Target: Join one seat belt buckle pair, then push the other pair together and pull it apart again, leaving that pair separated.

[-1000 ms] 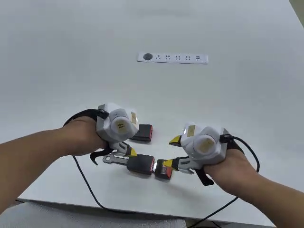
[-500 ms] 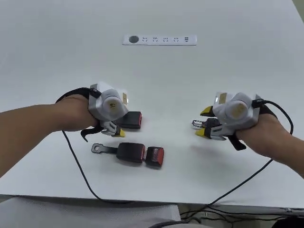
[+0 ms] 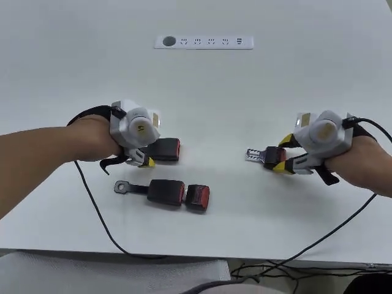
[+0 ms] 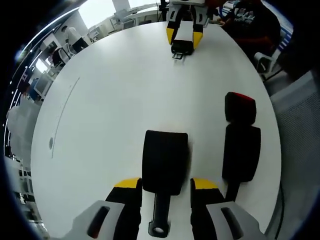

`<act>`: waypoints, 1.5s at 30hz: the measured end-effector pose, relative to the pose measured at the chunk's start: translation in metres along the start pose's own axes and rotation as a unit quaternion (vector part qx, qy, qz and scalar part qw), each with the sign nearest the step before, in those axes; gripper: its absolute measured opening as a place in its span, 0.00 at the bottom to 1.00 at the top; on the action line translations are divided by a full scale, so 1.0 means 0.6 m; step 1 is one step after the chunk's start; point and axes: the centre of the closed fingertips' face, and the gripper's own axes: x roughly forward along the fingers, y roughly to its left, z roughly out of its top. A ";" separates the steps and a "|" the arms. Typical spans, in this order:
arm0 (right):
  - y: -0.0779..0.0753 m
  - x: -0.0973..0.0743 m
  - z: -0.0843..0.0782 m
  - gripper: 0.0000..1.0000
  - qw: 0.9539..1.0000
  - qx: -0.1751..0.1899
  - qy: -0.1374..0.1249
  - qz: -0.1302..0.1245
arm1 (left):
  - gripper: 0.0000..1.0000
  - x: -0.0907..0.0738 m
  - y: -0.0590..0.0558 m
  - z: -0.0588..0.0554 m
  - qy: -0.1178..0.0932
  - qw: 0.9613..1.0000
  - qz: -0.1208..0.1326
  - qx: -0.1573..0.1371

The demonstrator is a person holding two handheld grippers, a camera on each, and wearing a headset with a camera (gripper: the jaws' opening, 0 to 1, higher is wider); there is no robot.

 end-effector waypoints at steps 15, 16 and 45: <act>-0.005 0.008 -0.004 0.34 0.999 -0.021 0.018 0.026 | 0.31 0.006 0.003 -0.002 -0.005 1.000 -0.014 -0.018; -0.005 0.008 -0.003 0.34 0.999 -0.020 0.019 0.027 | 0.31 0.006 0.002 -0.002 -0.004 1.000 -0.015 -0.019; 0.039 0.124 0.185 0.34 0.998 -0.053 -0.021 0.031 | 0.31 0.009 -0.001 -0.002 0.028 0.999 -0.015 -0.001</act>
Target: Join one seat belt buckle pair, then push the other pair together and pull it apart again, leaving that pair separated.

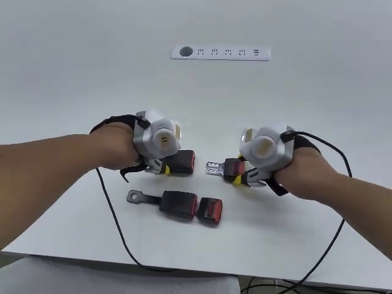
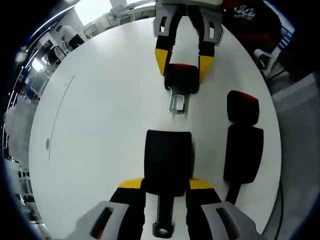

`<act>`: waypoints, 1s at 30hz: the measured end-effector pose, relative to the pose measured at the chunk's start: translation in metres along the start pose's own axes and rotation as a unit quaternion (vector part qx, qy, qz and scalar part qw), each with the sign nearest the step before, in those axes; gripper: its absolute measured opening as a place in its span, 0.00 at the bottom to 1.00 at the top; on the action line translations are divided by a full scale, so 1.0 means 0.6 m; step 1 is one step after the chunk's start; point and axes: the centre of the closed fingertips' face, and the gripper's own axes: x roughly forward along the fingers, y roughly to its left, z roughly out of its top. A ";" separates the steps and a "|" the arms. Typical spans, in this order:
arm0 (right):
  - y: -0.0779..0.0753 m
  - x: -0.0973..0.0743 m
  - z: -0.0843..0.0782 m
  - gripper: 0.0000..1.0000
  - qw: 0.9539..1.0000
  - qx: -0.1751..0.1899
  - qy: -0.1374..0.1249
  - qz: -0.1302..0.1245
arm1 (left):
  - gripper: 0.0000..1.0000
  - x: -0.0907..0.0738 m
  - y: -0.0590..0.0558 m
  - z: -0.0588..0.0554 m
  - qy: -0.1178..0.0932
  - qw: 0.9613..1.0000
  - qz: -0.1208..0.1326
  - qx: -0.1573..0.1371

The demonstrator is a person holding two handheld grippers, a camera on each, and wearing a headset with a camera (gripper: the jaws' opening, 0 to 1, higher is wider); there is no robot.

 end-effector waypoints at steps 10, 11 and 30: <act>-0.006 0.020 0.033 0.34 1.000 -0.013 0.007 -0.002 | 0.31 0.000 0.000 0.001 -0.006 1.000 0.000 -0.003; -0.006 0.020 0.035 0.34 1.000 -0.012 0.005 -0.002 | 0.31 0.000 -0.001 0.001 -0.006 1.000 -0.001 -0.002; -0.002 0.031 0.056 0.31 1.000 -0.018 -0.023 0.003 | 0.30 0.002 -0.001 0.004 -0.018 1.000 -0.018 0.007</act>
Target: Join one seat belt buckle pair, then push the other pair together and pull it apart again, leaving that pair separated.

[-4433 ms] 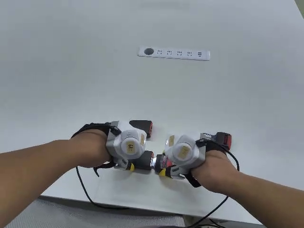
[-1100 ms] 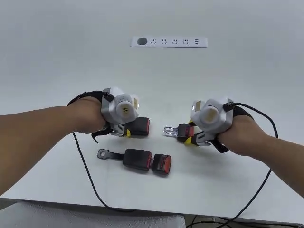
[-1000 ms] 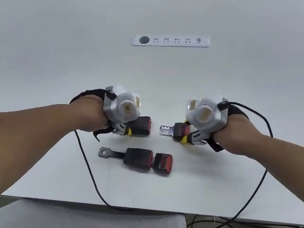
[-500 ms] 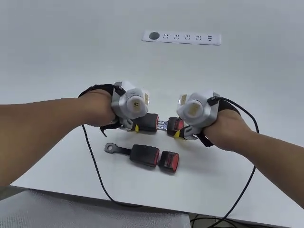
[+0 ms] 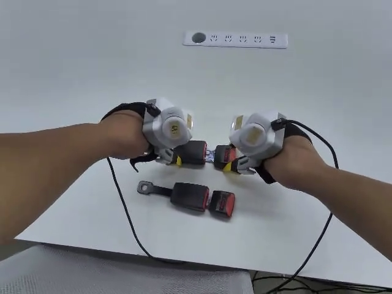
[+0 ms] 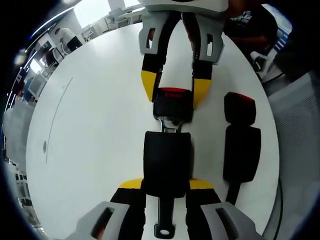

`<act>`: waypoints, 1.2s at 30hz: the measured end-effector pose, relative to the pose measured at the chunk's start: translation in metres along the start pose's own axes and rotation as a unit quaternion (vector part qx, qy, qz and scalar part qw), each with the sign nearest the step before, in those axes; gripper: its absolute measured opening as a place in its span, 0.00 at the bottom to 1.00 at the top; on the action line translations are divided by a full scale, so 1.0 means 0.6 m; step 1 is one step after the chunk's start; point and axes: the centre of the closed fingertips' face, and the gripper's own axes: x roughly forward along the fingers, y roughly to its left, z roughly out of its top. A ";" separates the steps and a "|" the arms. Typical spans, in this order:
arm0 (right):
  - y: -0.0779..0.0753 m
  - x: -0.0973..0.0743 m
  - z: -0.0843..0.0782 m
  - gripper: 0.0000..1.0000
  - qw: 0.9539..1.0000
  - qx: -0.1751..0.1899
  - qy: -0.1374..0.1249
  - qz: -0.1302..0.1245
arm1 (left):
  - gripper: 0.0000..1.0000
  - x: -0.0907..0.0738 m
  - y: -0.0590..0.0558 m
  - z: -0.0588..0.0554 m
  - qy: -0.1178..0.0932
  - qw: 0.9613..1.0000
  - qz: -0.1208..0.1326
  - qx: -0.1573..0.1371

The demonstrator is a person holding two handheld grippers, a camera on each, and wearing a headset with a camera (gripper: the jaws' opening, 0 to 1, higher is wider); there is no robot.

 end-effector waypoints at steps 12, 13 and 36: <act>-0.002 0.013 0.017 0.30 1.000 0.002 0.002 0.004 | 0.30 0.000 -0.002 -0.002 0.003 1.000 -0.001 0.003; -0.003 0.013 0.018 0.31 1.000 0.003 0.001 0.004 | 0.30 0.000 -0.001 -0.002 0.003 1.000 -0.002 0.002; -0.001 0.009 0.011 0.32 1.000 0.001 0.009 0.003 | 0.31 0.000 -0.001 0.000 0.017 1.000 -0.006 -0.008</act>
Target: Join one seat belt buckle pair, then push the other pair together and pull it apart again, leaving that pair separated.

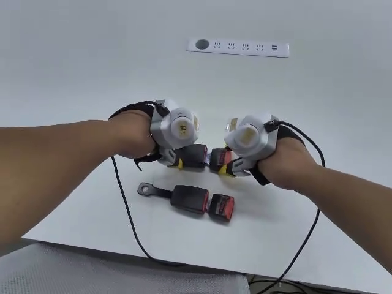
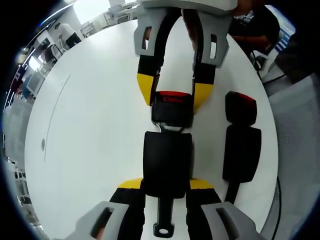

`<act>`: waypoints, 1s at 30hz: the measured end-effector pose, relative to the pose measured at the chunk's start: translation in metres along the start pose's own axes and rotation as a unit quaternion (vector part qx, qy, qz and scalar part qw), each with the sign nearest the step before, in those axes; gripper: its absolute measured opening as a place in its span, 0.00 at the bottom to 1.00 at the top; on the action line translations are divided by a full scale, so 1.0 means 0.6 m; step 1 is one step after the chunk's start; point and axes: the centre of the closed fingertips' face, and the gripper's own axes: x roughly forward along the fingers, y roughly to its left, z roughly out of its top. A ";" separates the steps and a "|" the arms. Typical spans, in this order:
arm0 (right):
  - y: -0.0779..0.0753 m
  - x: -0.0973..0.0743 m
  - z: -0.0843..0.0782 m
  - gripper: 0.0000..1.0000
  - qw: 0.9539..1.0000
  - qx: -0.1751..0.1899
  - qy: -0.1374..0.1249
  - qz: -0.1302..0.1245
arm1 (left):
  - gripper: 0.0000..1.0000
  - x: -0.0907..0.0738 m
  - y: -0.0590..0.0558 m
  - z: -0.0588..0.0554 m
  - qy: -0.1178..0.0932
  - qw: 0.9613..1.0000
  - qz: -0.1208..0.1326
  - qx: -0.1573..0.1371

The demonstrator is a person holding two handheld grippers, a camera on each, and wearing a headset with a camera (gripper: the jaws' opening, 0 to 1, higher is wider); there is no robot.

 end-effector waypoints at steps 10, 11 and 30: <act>-0.002 -0.016 -0.023 0.34 1.000 0.007 -0.022 -0.001 | 0.31 0.000 0.002 0.001 -0.003 1.000 0.002 0.001; -0.002 -0.017 -0.027 0.34 1.000 0.007 -0.022 -0.002 | 0.31 0.000 0.002 0.001 -0.002 1.000 0.002 0.000; 0.001 -0.124 -0.198 0.35 0.999 0.045 0.003 -0.011 | 0.31 0.001 -0.001 -0.002 0.016 1.000 0.006 0.004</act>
